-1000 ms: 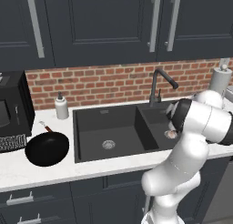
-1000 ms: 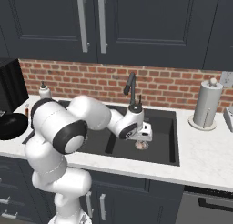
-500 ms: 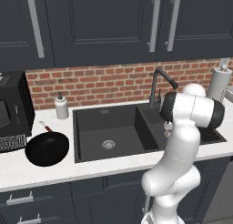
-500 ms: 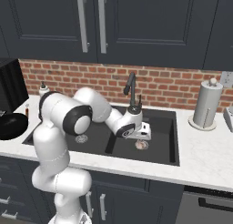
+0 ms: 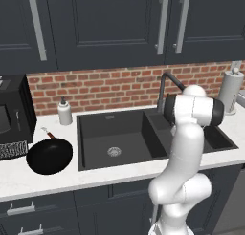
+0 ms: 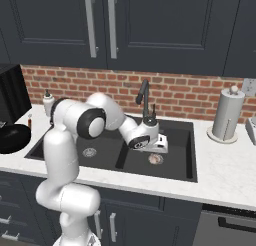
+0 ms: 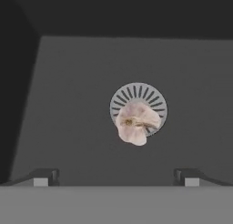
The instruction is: Pick the garlic from the sink and place it in the bowl. Then pick the bowl and place it in the microwave. Then close the microwave door and press the start button.
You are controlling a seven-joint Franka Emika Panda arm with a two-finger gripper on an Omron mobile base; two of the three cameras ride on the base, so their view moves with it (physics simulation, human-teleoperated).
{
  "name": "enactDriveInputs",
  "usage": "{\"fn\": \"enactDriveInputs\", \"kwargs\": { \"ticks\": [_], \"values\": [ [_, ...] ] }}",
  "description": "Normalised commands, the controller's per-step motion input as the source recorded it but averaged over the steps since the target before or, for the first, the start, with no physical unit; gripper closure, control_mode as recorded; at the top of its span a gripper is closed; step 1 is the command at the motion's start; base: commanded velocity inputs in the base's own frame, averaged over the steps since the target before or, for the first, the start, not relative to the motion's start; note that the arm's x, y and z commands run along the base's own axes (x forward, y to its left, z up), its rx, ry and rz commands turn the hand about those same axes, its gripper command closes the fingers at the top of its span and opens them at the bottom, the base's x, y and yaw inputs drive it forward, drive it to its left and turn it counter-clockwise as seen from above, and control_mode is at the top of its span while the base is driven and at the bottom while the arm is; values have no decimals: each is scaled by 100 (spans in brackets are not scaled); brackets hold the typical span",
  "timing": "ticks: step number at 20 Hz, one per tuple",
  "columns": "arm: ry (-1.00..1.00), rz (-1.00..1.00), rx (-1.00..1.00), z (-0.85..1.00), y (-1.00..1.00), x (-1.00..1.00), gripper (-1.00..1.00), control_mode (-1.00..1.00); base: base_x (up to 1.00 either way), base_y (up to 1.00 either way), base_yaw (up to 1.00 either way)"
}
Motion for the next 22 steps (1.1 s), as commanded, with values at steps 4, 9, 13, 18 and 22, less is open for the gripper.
{"fn": "enactDriveInputs", "kwargs": {
  "ticks": [4,9,13,18,22],
  "values": [
    [0,0,0,-15,-16,17,-100,-100,0,0,0],
    [5,0,0,-34,0,10,-100,-100,0,0,0],
    [5,0,0,-31,-1,16,-100,-100,0,0,0],
    [1,0,0,-20,0,15,-100,-100,0,0,0],
    [1,0,0,-9,0,22,-100,-100,0,0,0]
  ]
}}
